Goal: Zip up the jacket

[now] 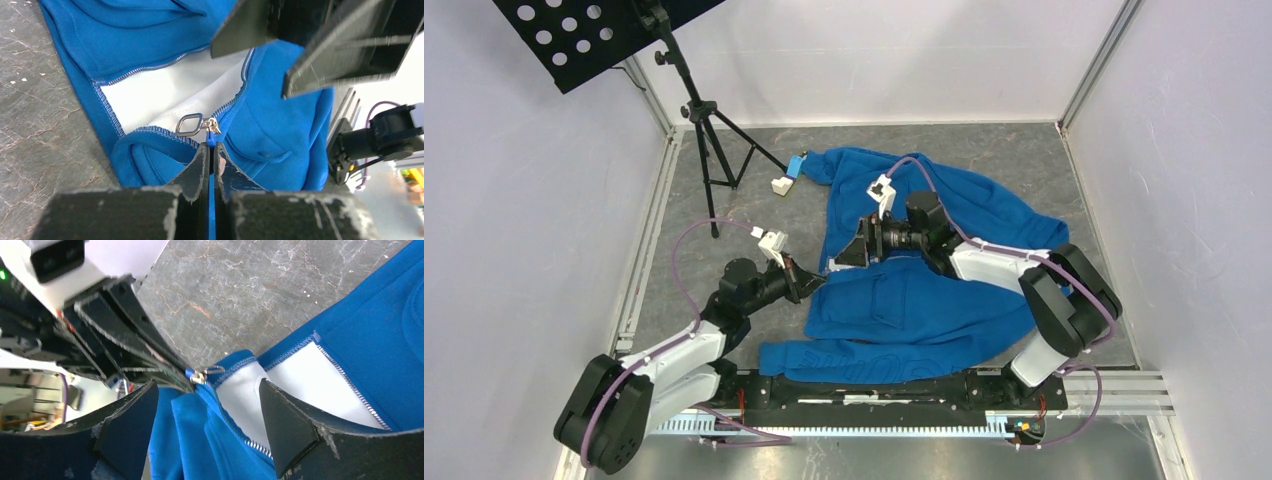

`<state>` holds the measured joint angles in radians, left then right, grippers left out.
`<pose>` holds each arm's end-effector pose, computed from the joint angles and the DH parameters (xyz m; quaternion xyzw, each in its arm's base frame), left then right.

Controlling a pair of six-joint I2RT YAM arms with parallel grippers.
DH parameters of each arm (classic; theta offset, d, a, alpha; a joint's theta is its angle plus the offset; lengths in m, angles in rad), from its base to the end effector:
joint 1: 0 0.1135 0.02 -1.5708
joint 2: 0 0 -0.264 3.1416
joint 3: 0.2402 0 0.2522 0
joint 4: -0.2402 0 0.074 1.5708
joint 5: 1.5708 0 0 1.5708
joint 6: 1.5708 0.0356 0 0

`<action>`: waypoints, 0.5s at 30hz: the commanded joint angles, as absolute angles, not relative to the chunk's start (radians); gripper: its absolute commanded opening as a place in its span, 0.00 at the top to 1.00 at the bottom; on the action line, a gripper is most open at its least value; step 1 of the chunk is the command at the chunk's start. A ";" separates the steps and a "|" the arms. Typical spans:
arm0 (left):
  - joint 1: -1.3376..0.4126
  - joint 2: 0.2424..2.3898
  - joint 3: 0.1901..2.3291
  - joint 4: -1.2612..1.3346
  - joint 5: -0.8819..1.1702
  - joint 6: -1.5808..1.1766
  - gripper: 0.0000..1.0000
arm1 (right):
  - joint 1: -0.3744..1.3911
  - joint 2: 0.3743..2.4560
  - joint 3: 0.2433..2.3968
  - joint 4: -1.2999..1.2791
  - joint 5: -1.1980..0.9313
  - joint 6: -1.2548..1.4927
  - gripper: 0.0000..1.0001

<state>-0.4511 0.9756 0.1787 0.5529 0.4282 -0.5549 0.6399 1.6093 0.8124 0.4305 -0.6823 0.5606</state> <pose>0.1640 -0.0958 0.1731 0.0907 0.7757 -0.4367 0.4465 0.2587 0.2205 0.2076 -0.2201 0.7685 0.5290 0.2848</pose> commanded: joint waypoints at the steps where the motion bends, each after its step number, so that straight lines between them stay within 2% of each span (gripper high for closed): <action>1: -0.496 0.933 0.152 0.573 0.346 -0.401 0.98 | 0.651 1.673 0.903 0.400 -0.689 0.701 0.20; 7: -0.543 0.946 0.162 0.612 0.316 -0.308 0.98 | 0.665 1.756 0.982 0.389 -0.713 0.710 0.21; 15: -0.586 0.939 0.171 0.622 0.286 -0.231 0.98 | 0.700 1.781 0.978 0.423 -0.744 0.744 0.22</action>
